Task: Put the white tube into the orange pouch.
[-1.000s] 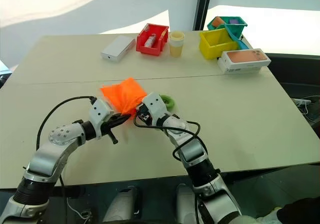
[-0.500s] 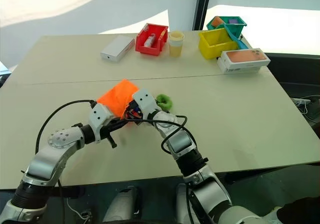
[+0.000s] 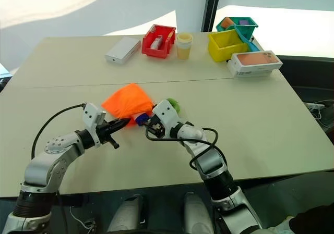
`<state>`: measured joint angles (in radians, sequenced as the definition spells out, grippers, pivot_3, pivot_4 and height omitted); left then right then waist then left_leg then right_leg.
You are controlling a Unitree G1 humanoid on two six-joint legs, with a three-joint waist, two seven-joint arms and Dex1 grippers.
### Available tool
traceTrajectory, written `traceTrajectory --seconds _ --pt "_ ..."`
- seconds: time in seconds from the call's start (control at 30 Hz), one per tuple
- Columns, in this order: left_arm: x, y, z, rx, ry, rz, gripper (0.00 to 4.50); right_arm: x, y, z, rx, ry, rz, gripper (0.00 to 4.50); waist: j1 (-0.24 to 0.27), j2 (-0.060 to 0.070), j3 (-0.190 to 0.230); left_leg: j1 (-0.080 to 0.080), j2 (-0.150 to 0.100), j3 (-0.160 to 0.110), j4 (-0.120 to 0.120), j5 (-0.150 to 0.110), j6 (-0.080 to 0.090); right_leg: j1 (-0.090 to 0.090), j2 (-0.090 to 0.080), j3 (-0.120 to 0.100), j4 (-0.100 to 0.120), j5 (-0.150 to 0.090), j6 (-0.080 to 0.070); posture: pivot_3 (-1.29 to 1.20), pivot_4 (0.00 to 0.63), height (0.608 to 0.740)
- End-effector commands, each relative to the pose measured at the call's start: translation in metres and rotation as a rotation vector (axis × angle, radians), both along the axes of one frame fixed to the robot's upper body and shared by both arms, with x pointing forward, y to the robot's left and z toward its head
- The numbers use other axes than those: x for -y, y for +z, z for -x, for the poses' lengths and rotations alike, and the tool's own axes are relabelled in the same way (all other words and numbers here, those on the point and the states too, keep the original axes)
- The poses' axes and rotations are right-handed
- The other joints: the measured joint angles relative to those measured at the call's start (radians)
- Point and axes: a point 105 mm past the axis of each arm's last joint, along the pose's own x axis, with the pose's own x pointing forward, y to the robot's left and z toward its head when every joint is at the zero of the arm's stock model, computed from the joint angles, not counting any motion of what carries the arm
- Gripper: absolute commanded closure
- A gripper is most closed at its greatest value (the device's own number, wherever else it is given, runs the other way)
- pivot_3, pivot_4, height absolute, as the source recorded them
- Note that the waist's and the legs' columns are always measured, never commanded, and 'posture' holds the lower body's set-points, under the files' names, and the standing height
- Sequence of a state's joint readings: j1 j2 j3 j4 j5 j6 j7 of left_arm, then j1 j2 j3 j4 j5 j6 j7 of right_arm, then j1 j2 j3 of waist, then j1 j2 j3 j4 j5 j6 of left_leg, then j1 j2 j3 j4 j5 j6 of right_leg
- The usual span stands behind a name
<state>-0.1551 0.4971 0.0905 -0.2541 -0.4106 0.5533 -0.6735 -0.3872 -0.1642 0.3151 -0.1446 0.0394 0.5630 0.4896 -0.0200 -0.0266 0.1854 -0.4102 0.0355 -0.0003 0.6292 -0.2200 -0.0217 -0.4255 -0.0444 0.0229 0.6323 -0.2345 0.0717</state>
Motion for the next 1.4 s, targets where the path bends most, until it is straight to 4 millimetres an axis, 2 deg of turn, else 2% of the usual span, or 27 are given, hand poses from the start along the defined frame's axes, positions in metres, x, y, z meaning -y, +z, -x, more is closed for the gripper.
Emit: traceTrajectory --seconds 0.03,0.1,0.13,0.27,0.43,0.6,0.77,1.0,1.13,1.37,1.4 --pt "-0.004 0.01 -0.003 0.031 0.005 0.017 4.5 -0.002 0.008 0.004 0.019 0.011 -0.019 3.41 0.0 0.0 0.0 0.0 0.0 0.0 0.0 0.0 0.0 0.0 0.0 0.0 0.0 0.0 0.0 0.0 0.15 0.74" --pt "-0.005 0.01 -0.003 0.028 0.007 0.02 4.5 -0.002 0.004 0.002 0.015 -0.005 0.001 4.41 0.0 0.0 0.0 0.0 0.0 0.0 0.0 0.0 0.0 0.0 0.0 0.0 0.0 0.0 0.0 0.0 0.15 0.74" --pt "-0.006 0.009 -0.003 0.027 0.007 0.02 4.5 -0.004 0.001 0.001 0.009 -0.004 0.012 4.49 0.0 0.0 0.0 0.0 0.0 0.0 0.0 0.0 0.0 0.0 0.0 0.0 0.0 0.0 0.0 0.0 0.15 0.74" --pt "-0.007 0.008 -0.003 0.025 0.008 0.016 4.5 -0.012 -0.002 0.0 0.001 0.005 0.016 4.49 0.0 0.0 0.0 0.0 0.0 0.0 0.0 0.0 0.0 0.0 0.0 0.0 0.0 0.0 0.0 0.0 0.15 0.74" --pt "-0.007 0.007 0.0 0.028 0.005 0.005 4.5 -0.037 0.011 -0.006 0.01 0.051 -0.037 4.49 -0.002 0.0 0.0 0.0 0.0 0.0 0.0 0.0 0.0 0.0 0.0 0.0 0.0 0.0 0.0 0.0 0.15 0.74" --pt "-0.003 0.005 0.005 0.031 -0.016 -0.007 4.5 -0.054 0.014 -0.02 0.033 0.035 -0.051 4.49 -0.001 0.0 0.0 0.0 0.0 0.0 0.0 0.0 0.0 0.0 0.0 0.0 0.0 0.0 0.0 0.0 0.15 0.74" --pt "-0.002 0.002 0.009 0.031 -0.021 -0.03 4.5 -0.066 0.016 -0.023 0.045 0.038 -0.067 4.49 -0.001 0.0 0.0 0.0 0.0 0.0 -0.001 0.0 0.0 -0.001 0.0 0.0 0.0 0.0 0.0 0.0 0.15 0.74" --pt "-0.007 0.003 0.01 0.031 0.001 -0.053 4.5 -0.048 0.012 -0.006 0.063 0.091 -0.038 4.49 0.0 0.0 0.0 0.0 0.0 0.0 -0.001 0.0 0.0 -0.001 -0.001 0.0 -0.001 0.0 0.0 0.0 0.15 0.74" --pt "-0.018 0.002 0.013 0.028 0.025 -0.067 4.5 -0.02 0.011 0.009 0.059 0.127 -0.014 4.49 0.0 0.0 0.0 0.0 0.0 0.0 -0.001 0.0 0.0 -0.001 -0.001 0.0 -0.001 0.0 0.0 0.0 0.15 0.74" --pt "-0.035 -0.005 0.018 0.019 0.032 -0.142 4.5 0.016 0.016 0.007 0.096 0.094 0.05 4.49 -0.001 0.0 0.0 0.0 0.001 0.0 -0.002 0.0 0.0 -0.002 0.0 0.0 -0.001 0.0 -0.001 0.0 0.15 0.74" --pt "-0.036 -0.005 0.018 0.02 0.032 -0.147 4.5 0.021 0.017 0.005 0.105 0.091 0.061 4.24 0.0 0.0 0.0 0.0 0.001 0.0 -0.002 0.0 0.0 -0.002 -0.001 0.0 -0.001 0.0 -0.001 0.0 0.15 0.74"
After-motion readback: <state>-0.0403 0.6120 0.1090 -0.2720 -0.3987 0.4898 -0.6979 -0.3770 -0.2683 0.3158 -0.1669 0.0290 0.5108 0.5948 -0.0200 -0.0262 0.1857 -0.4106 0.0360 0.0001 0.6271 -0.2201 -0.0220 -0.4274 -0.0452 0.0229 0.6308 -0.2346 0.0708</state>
